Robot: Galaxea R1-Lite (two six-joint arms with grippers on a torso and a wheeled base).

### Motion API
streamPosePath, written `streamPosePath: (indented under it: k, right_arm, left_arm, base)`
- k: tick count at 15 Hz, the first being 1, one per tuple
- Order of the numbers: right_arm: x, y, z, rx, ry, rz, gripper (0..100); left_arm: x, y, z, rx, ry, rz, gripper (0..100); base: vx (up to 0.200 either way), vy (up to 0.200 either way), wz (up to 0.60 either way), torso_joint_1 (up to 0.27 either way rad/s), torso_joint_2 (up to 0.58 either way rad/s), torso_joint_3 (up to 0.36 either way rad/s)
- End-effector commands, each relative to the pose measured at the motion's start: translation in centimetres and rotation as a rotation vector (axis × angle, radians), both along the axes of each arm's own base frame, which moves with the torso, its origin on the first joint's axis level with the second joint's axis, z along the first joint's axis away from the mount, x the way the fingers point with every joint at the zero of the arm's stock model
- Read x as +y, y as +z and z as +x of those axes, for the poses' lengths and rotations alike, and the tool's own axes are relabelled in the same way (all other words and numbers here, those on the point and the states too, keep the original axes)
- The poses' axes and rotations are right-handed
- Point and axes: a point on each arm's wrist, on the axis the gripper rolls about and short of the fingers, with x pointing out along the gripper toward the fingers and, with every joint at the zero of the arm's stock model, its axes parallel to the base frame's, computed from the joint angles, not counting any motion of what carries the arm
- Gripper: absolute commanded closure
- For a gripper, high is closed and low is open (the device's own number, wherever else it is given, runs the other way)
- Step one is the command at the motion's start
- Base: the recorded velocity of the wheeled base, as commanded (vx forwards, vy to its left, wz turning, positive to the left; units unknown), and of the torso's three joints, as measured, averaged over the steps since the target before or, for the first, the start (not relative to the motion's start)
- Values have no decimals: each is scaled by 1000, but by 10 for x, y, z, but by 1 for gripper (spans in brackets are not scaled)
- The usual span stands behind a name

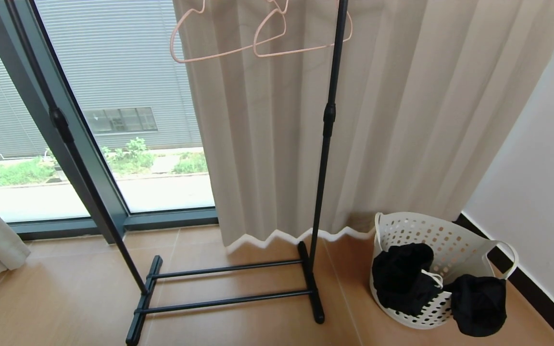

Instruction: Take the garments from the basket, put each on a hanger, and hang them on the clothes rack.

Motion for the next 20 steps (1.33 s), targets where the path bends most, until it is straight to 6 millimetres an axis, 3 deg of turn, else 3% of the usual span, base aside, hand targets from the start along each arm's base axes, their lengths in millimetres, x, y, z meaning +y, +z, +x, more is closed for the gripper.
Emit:
streamPosePath:
  k: [1,7,15,20]
  right_arm:
    - [0,0,0,1,0,-1,0]
    - [0,0,0,0,-8,0,0]
    - [0,0,0,0,-1,1,0]
    - [0,0,0,0,-3,1,0]
  left_arm:
    - [0,0,0,-1,1,-1,0]
    - [0,0,0,-1,0,-1,0]
    - [0,0,0,-1,3,4,0]
    - [0,0,0,-1,3,5,0]
  base:
    - [0,0,0,0,0,0]
    - [200,-200,0,-2,6,6]
    - [0,0,0,0,0,0]
    - [0,0,-600,3,0,1]
